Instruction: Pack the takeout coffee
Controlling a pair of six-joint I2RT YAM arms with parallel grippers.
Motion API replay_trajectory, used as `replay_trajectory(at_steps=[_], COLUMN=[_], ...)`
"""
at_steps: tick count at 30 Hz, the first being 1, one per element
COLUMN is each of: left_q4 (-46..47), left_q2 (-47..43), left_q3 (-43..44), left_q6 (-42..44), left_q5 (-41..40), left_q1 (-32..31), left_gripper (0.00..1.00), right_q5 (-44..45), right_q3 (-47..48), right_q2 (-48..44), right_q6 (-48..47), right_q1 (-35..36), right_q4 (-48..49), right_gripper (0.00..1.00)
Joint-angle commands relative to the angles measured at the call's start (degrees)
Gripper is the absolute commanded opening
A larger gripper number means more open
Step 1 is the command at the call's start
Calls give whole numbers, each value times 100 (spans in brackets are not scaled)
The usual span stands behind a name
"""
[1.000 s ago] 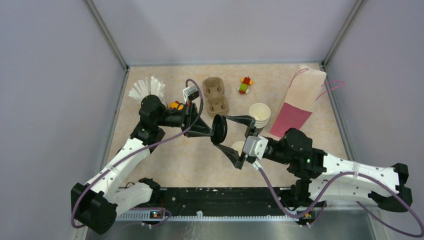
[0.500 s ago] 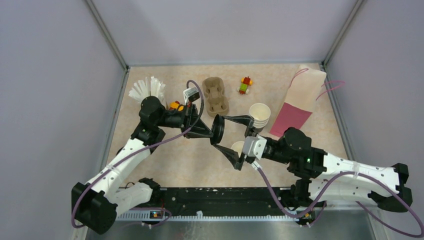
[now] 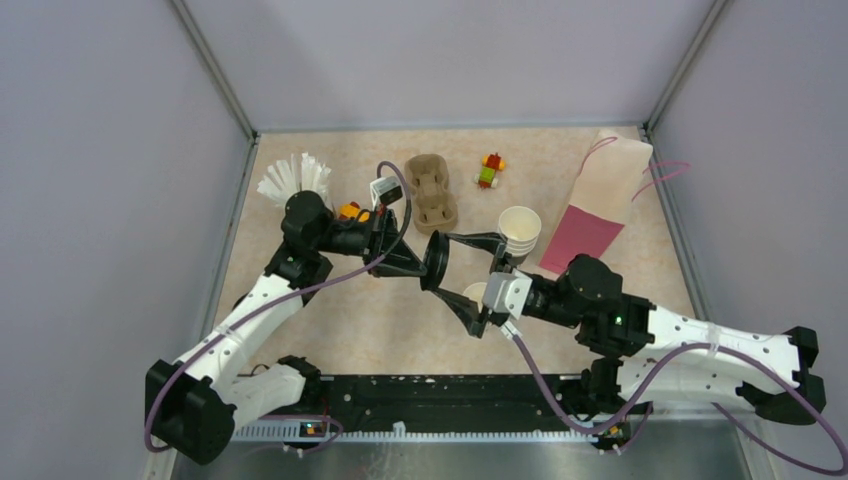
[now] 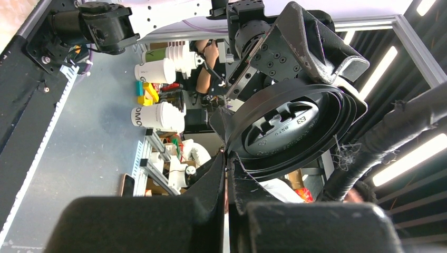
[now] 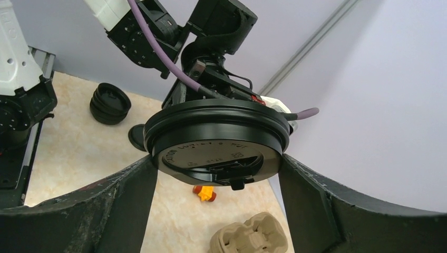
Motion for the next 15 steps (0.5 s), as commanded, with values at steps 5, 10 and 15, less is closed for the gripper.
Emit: replay_trajectory(at_steps=[5, 10, 15], left_q4=[305, 246, -69], left_q2=[-68, -100, -75], left_q3=[22, 0, 35], left_q6=[4, 8, 217], left_q5=[-71, -116, -237], left_q1=[-19, -21, -17], left_gripper=[1, 12, 39], right_q5=[135, 145, 191], right_q3=[160, 166, 169], right_q2=[121, 154, 133], right_q6=[30, 84, 219], right_q1=[-39, -37, -41], right_q4=[240, 213, 77], right_gripper=[79, 78, 78])
